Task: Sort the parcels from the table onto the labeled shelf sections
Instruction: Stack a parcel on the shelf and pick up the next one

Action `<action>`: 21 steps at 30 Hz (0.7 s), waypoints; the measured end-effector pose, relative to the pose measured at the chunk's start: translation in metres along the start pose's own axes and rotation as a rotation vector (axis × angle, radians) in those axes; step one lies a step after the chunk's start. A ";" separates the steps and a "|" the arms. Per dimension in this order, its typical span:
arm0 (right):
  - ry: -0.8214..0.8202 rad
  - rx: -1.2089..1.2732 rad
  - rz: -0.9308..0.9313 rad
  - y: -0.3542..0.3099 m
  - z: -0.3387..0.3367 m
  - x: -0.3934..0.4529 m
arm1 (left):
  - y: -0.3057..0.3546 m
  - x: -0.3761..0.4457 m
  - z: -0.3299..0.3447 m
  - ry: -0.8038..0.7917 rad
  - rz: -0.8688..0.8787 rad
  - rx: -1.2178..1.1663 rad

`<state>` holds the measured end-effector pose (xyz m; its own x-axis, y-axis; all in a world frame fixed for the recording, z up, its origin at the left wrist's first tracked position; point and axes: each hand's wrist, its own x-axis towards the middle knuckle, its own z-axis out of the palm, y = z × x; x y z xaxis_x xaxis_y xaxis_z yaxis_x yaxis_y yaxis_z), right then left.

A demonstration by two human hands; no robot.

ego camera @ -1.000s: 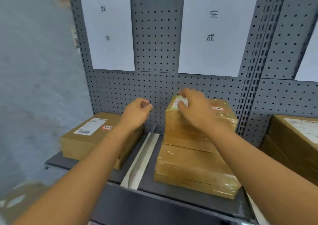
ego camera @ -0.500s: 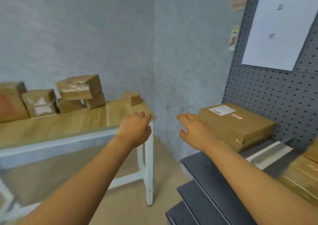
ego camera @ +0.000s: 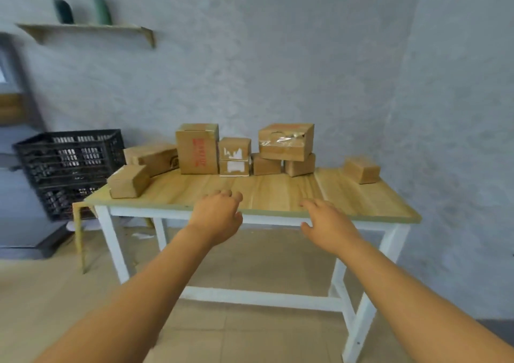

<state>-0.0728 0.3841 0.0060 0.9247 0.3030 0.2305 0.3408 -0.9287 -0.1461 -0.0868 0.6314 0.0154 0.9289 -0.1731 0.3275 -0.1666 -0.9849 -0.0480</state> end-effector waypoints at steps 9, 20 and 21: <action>-0.048 0.065 -0.068 -0.078 0.057 0.122 | -0.137 0.032 0.034 -0.033 -0.151 -0.003; -0.086 0.157 -0.147 -0.110 0.106 0.301 | -0.248 0.138 0.084 -0.049 -0.246 0.023; -0.088 0.154 -0.143 -0.112 0.108 0.317 | -0.258 0.146 0.087 -0.035 -0.257 0.009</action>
<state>0.2006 0.6070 -0.0088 0.8739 0.4532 0.1756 0.4854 -0.8335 -0.2641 0.1205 0.8594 -0.0063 0.9513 0.0826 0.2971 0.0791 -0.9966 0.0236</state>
